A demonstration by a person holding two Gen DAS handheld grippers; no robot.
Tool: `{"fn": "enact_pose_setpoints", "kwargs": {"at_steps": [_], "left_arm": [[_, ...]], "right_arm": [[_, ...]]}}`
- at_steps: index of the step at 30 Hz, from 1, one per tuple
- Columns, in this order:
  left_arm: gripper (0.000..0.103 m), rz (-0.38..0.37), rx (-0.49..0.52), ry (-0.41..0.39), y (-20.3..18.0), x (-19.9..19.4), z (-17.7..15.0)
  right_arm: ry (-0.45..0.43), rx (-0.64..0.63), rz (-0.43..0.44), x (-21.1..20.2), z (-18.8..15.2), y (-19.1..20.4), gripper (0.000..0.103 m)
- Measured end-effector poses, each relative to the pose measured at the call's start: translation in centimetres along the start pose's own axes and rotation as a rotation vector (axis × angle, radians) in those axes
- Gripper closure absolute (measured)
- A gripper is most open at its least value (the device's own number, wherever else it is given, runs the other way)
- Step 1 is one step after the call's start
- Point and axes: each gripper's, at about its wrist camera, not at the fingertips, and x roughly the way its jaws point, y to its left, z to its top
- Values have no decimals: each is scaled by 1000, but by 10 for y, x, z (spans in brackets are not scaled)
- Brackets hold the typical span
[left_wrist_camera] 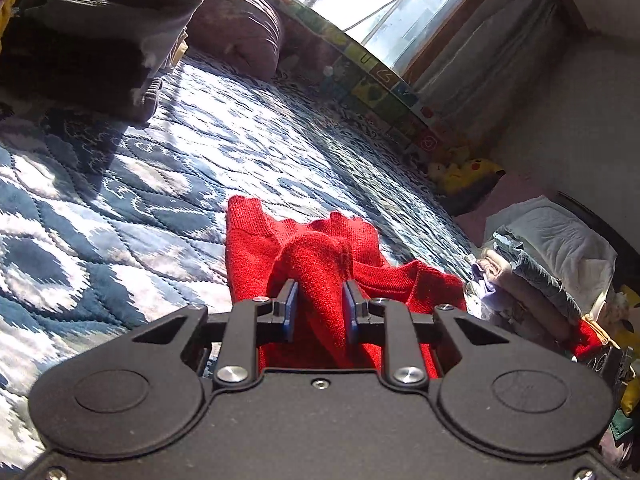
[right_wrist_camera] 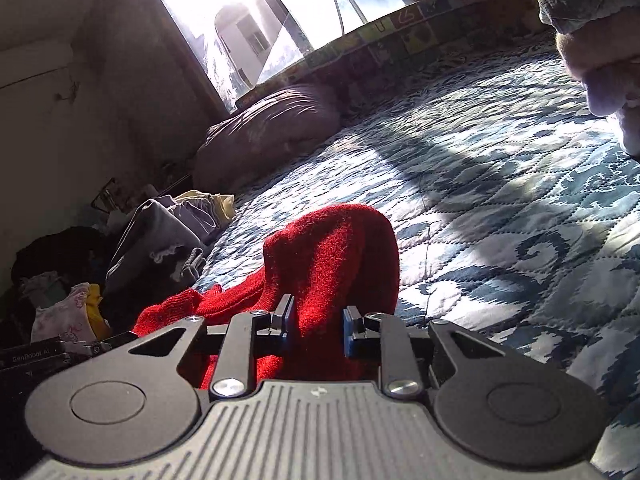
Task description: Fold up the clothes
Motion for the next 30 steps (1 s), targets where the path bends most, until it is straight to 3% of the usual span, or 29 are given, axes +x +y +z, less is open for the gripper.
{"fn": "enact_pose_setpoints", "kwargs": {"at_steps": [2, 6, 11, 17, 20, 24, 26, 27, 29, 30], "left_arm": [[93, -30, -22, -6, 0, -2, -2], [94, -80, -28, -29, -4, -27, -6], [94, -98, -24, -44, -8, -75, -18], [94, -68, 38, -25, -6, -129, -47], [94, -49, 99, 28, -6, -148, -66], [94, -24, 138, 133, 0, -165, -84], [84, -24, 108, 134, 9, -178, -85], [80, -21, 84, 119, 13, -184, -84], [52, -26, -18, 60, 26, -198, -77], [49, -28, -78, 27, 33, -204, -73]], "right_arm": [[-15, -40, 16, -8, -3, 8, 92], [-59, -52, 79, -43, -13, 23, 94], [-70, -41, 82, -79, -38, 38, 94], [19, -95, 64, -115, -74, 56, 94], [118, -98, 44, -130, -91, 60, 88], [186, -57, 41, -164, -106, 59, 79], [180, 11, 37, -185, -110, 51, 60], [175, 47, 35, -195, -112, 46, 57], [151, 136, 30, -211, -114, 35, 54], [117, 175, 25, -215, -112, 30, 54]]}}
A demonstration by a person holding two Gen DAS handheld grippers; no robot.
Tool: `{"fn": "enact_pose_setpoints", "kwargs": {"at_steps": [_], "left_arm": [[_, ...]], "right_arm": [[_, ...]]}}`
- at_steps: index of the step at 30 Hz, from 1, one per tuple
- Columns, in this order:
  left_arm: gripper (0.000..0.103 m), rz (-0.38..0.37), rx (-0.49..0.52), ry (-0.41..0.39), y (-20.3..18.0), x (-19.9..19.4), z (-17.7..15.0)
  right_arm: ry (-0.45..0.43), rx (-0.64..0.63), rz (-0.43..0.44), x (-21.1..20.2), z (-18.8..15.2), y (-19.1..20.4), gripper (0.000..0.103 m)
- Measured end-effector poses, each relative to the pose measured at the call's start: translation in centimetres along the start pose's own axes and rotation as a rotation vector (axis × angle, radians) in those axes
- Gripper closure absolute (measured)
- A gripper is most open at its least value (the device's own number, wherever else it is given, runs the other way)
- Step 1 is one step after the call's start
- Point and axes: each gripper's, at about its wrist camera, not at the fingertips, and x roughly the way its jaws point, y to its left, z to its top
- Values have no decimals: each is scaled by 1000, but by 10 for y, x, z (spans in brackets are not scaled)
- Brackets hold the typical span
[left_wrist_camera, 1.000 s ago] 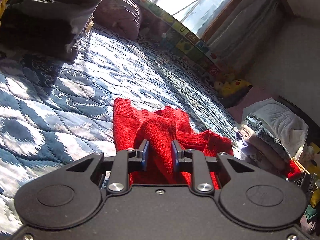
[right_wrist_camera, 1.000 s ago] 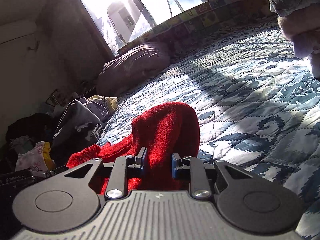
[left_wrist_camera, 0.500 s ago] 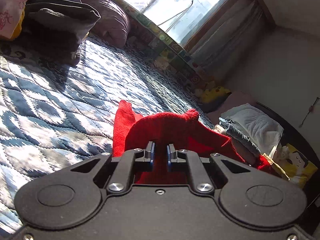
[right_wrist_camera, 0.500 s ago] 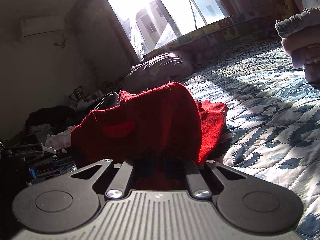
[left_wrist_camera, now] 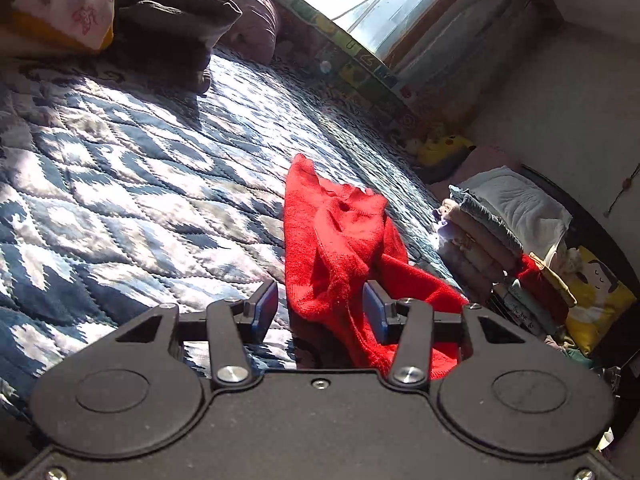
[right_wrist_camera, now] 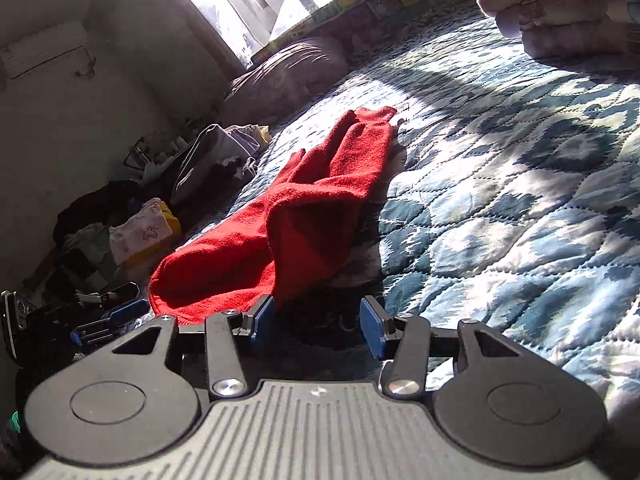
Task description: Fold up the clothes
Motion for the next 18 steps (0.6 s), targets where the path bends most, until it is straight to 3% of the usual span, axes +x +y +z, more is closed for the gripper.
{"fn": "enact_pose_setpoints", "kwargs": {"at_steps": [2, 4, 6, 8, 10, 12, 13, 14, 15, 18], "left_arm": [[47, -22, -104, -49, 10, -4, 7], [47, -32, -162, -75, 9, -1, 11], [46, -35, -143, -56, -2, 11, 9], [45, -25, -94, -26, -17, 24, 5], [44, 32, -19, -1, -31, 38, -3], [44, 120, 76, 28, -41, 51, -12], [49, 173, 131, 50, -44, 59, -19], [78, 195, 163, 72, -44, 63, -24], [91, 202, 185, 94, -44, 64, -28], [95, 206, 237, 42, -48, 46, -31]], "right_arm": [[-65, 36, -8, -5, 5, -4, 54], [-99, -44, -22, 0, 11, 12, 54], [-104, -127, -16, 10, 15, 32, 48], [-106, -213, -43, 21, 13, 53, 26], [-82, -296, -129, 38, 9, 69, 25], [-60, -331, -207, 52, 4, 73, 35], [-36, -352, -231, 60, 0, 72, 59], [-17, -381, -254, 64, -4, 72, 90], [0, -410, -277, 67, -8, 72, 95], [-8, -475, -294, 50, -22, 77, 95]]}}
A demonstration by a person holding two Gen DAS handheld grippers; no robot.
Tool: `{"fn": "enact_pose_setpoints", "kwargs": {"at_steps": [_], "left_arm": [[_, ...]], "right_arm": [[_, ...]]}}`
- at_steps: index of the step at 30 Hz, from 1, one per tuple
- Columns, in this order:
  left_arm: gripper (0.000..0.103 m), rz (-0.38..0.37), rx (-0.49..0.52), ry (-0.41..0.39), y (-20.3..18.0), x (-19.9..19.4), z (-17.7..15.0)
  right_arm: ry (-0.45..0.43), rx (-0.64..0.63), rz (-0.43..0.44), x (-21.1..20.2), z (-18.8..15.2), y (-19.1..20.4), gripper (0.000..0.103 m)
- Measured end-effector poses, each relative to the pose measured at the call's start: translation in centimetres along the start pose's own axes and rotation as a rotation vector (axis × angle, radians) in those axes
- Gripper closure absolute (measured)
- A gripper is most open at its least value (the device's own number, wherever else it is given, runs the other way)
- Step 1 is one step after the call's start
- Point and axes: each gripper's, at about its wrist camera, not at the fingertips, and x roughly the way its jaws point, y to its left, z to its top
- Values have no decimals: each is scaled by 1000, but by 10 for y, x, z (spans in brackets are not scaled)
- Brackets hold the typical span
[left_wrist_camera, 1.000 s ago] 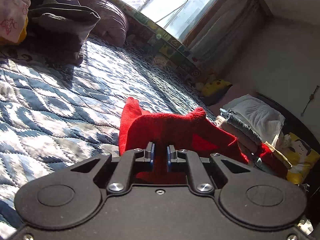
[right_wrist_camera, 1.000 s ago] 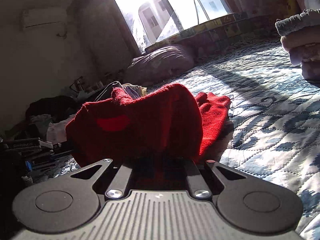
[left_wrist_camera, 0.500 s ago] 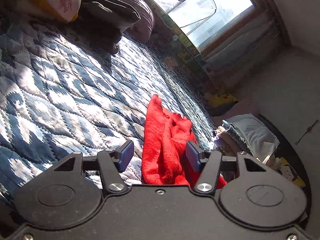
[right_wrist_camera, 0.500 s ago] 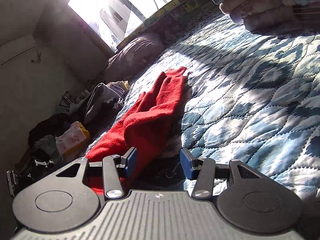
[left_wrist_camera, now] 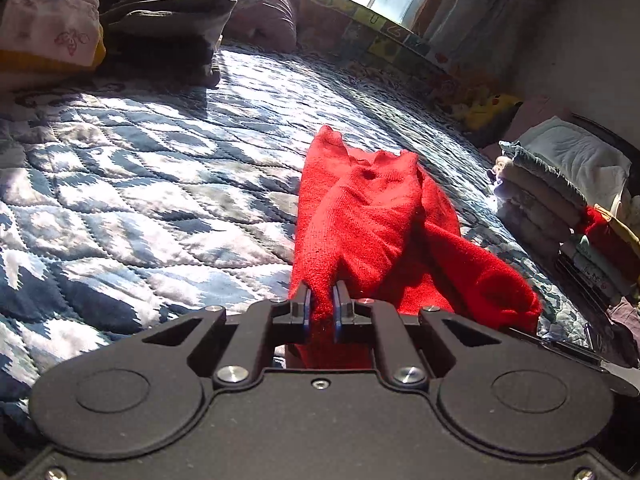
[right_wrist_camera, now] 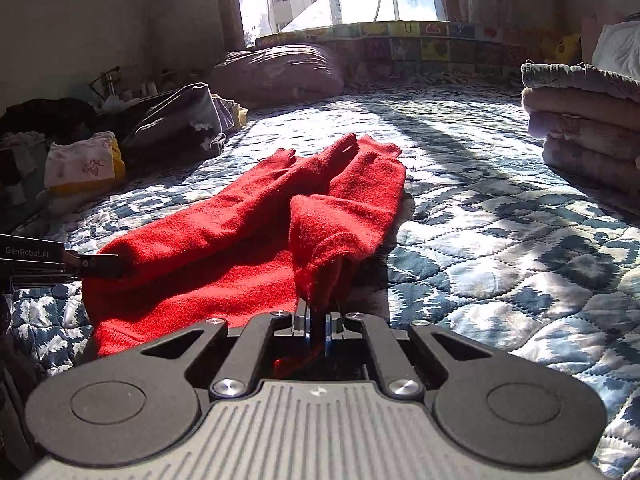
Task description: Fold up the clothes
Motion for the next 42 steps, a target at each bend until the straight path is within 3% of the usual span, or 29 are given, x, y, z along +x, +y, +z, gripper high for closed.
{"fn": "enact_pose_setpoints", "kwargs": {"at_steps": [2, 5, 6, 8, 9, 10, 11, 17, 26, 30, 34, 38, 42], "left_arm": [[95, -10, -12, -24, 5, -12, -2], [93, 37, 4, 113, 12, 6, -18], [92, 35, 8, 122, 14, 8, -21], [86, -2, -19, 135, 18, 3, -16], [81, -4, -34, 126, 21, -1, -14], [66, 0, -57, 113, 24, -3, -12], [58, 1, -80, 100, 27, -5, -10], [58, -38, -195, 41, 35, -3, 6], [58, -73, -33, 55, -1, 39, 57], [56, -49, 97, 84, -25, 79, 94], [56, -43, 152, 143, -34, 129, 117], [56, -46, 181, 224, -45, 176, 125], [56, -32, 278, 285, -62, 207, 124]], "right_arm": [[51, 6, -25, -3, -10, -4, 95], [108, -10, -21, 2, -30, -6, 95], [104, -14, -17, -1, -28, -5, 91], [88, 6, -4, -9, -25, -5, 74], [75, 29, 2, -14, -25, -8, 52], [62, 50, 11, -19, -25, -10, 42], [42, 81, 28, -25, -24, -15, 42], [-85, 320, 139, -32, -7, -58, 43], [-77, 598, 173, 32, 8, -132, 42], [-80, 586, 169, 55, 21, -140, 42], [-59, 573, 157, 72, 27, -142, 31], [-27, 517, 151, 80, 31, -134, 27], [-11, 481, 155, 84, 34, -130, 24]]}}
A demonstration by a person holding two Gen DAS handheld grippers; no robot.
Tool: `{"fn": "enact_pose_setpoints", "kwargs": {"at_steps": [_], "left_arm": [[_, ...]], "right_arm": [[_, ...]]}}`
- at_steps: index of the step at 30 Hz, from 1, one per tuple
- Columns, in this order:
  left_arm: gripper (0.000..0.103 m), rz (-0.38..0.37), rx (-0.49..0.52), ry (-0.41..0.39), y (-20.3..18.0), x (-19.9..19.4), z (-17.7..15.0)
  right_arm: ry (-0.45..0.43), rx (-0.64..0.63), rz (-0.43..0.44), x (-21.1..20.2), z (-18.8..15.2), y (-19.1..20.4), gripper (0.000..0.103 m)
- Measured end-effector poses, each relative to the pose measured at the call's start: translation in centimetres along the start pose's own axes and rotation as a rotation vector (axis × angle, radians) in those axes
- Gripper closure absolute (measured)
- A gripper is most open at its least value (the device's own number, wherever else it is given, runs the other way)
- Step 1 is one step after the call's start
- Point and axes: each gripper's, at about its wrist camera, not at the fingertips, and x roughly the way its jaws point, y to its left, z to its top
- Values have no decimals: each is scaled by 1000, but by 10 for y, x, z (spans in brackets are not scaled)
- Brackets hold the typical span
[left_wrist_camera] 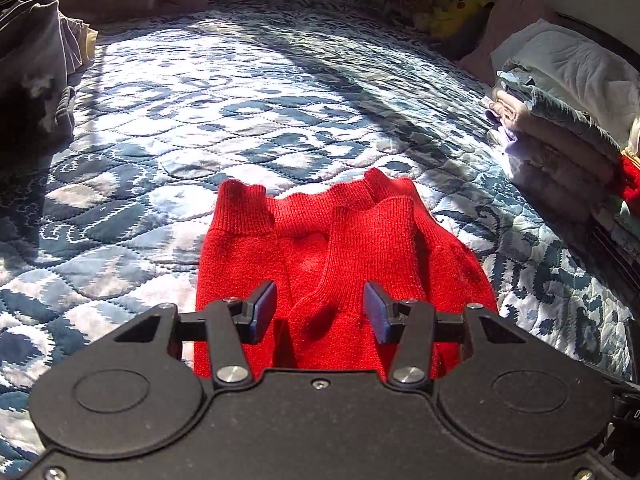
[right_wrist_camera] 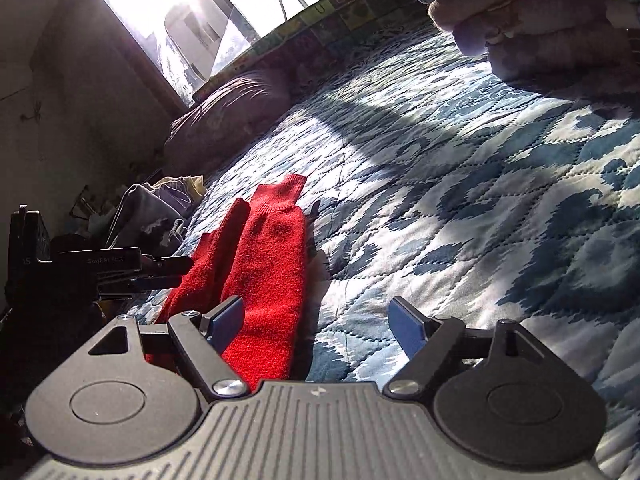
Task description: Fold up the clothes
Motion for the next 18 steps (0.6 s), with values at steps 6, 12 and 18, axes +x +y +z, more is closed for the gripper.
{"fn": "enact_pose_setpoints", "kwargs": {"at_steps": [6, 12, 18], "left_arm": [[66, 15, 76, 55, -11, 24, 10], [75, 30, 100, 99, -17, 40, 17], [82, 56, 157, 99, -29, 36, 19]], "right_arm": [[2, 7, -1, 3, 2, -2, 23], [-1, -7, -18, 8, 2, 1, 22], [-3, -8, -28, 11, 3, 3, 22]]}}
